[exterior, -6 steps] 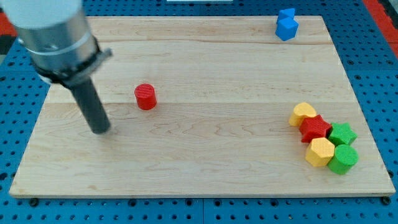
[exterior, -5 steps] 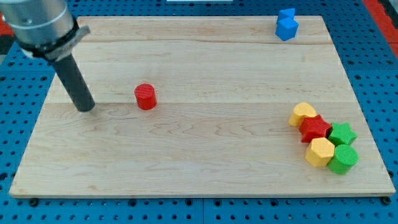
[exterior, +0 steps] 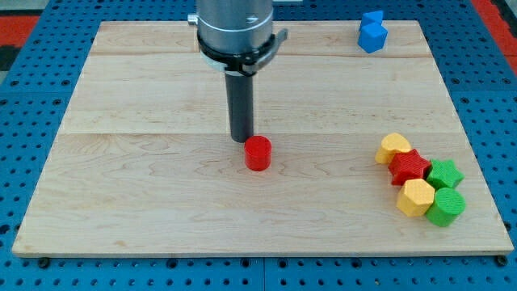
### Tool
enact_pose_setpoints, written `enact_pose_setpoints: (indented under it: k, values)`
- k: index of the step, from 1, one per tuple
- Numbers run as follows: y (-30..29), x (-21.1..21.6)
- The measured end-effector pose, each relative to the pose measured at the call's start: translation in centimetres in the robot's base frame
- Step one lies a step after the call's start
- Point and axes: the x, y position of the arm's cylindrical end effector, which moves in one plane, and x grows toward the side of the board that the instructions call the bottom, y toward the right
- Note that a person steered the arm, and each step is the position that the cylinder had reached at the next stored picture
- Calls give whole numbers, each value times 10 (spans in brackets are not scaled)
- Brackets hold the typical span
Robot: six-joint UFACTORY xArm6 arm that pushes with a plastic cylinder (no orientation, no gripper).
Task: Move red circle into yellow heart
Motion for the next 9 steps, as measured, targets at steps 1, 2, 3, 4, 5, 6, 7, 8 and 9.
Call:
enact_pose_setpoints:
  k: [1,2,3,4,5,6,7,8,9]
  values:
    - [-44,-2]
    - [-48,30]
    - [0,43]
    - [73,43]
    - [117,46]
    - [76,45]
    - [63,37]
    - [103,36]
    - [146,36]
